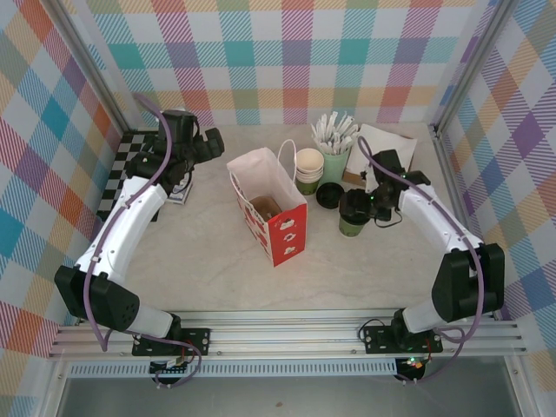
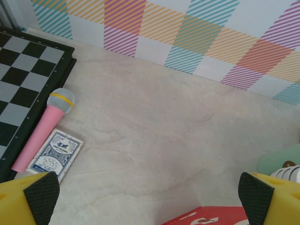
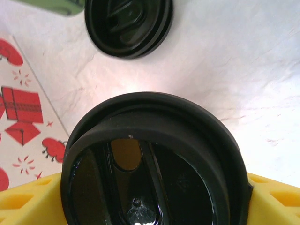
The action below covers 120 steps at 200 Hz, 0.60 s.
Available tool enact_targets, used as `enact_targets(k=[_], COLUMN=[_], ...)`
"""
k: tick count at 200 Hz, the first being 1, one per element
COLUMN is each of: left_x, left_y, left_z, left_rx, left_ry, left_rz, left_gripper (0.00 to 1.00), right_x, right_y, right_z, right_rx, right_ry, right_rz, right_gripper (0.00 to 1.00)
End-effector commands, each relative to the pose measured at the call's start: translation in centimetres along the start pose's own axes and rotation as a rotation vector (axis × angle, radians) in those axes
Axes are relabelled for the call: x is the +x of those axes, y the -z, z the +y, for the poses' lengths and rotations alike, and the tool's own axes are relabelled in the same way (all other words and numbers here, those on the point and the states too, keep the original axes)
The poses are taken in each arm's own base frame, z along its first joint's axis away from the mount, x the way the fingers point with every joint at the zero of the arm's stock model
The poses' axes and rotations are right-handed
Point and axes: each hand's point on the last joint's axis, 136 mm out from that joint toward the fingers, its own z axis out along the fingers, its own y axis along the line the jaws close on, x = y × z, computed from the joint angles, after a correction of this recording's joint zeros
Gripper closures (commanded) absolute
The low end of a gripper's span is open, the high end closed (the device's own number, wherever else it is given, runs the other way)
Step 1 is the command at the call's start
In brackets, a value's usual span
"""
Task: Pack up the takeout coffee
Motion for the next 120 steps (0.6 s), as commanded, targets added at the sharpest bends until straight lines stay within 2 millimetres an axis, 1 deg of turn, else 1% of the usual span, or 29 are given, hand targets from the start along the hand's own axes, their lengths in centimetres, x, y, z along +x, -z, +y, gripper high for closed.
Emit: enact_targets(k=[1, 23, 59, 79, 120], left_x=[-1.1, -0.9, -0.4, -0.4, -0.4], left_y=[1.0, 0.9, 0.5, 0.4, 0.6], left_z=[-0.3, -0.3, -0.2, 0.1, 0.2], left_rx=[0.024, 0.027, 0.024, 0.001, 0.003], left_ry=[0.043, 0.042, 0.024, 0.012, 0.027], left_rz=[-0.017, -0.008, 0.004, 0.007, 0.0], left_gripper=[0.0, 0.0, 0.0, 0.0, 0.0], right_x=[1.0, 1.7, 2.0, 2.1, 2.5], right_y=[-0.4, -1.1, -1.7, -1.7, -1.8], right_z=[0.7, 1.0, 1.3, 1.2, 1.1], right_rx=[-0.017, -0.006, -0.001, 0.01, 0.014], right_ry=[-0.038, -0.028, -0.033, -0.034, -0.028], right_rz=[0.008, 0.022, 0.027, 0.025, 0.041], right_gripper=[0.19, 0.19, 0.18, 0.18, 0.14])
